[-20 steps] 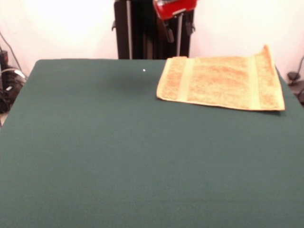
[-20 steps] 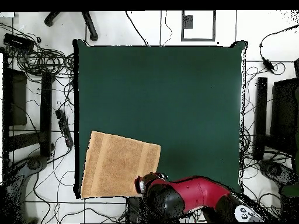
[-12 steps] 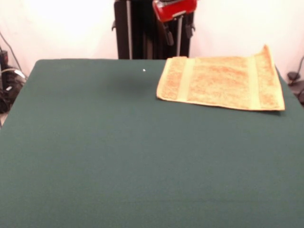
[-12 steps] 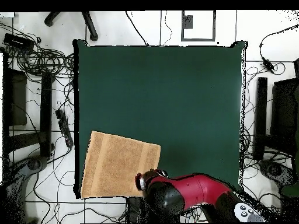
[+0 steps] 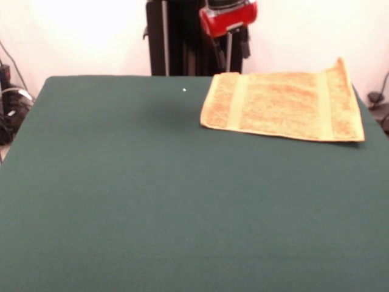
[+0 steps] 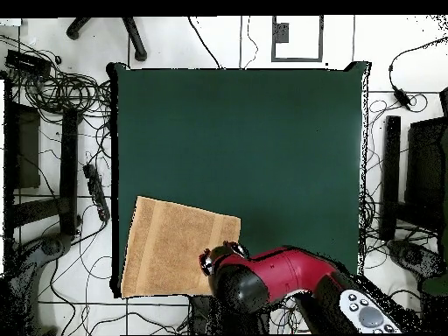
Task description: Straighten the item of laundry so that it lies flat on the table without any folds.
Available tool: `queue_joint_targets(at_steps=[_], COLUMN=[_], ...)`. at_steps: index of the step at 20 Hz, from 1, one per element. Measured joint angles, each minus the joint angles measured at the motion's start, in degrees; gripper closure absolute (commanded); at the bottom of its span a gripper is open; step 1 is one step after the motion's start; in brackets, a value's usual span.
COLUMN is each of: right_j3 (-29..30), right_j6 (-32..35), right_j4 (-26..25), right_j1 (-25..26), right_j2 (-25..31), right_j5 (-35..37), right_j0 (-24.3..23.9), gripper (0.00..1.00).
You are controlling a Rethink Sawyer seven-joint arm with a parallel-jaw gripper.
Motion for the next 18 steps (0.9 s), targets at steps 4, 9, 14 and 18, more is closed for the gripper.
queue_joint_targets(at_steps=[4, 9, 14, 18], right_j3=[-2.32, -4.47, -6.96, -7.85], right_j6=[0.00, 0.00, 0.00, 0.00], right_j4=[-1.98, -2.62, -2.64, -2.64], right_j1=[1.87, 3.93, 6.23, 6.74], right_j2=[0.02, 0.27, 0.88, 1.07], right_j5=[-0.33, -0.33, -0.33, -0.33], right_j0=[1.85, 2.11, 1.84, 1.76], gripper=[0.00, 0.00, 0.00, 0.00])
